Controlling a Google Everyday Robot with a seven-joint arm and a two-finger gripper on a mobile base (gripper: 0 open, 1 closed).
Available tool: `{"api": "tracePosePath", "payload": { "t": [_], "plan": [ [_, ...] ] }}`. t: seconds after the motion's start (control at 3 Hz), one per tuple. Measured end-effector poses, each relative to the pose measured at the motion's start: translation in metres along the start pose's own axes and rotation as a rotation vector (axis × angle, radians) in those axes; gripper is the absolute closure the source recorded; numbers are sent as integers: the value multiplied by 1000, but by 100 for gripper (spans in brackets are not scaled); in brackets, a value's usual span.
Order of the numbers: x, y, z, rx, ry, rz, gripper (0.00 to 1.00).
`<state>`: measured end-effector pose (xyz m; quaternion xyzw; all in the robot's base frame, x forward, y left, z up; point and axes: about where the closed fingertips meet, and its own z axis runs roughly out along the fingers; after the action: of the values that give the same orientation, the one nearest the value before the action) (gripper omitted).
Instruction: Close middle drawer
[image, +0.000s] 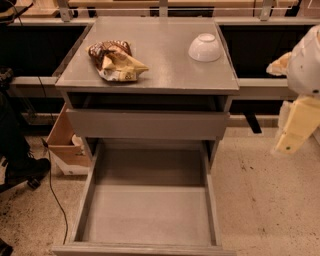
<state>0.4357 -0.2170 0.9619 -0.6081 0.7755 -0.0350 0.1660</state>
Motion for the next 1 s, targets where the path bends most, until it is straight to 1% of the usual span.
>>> {"api": "tracePosePath", "payload": {
  "t": [0.33, 0.67, 1.0],
  "plan": [
    [14, 23, 42, 8, -43, -42, 0],
    [22, 49, 90, 1, -90, -94, 0],
    [27, 77, 150, -31, -127, -138, 0]
  ]
}}
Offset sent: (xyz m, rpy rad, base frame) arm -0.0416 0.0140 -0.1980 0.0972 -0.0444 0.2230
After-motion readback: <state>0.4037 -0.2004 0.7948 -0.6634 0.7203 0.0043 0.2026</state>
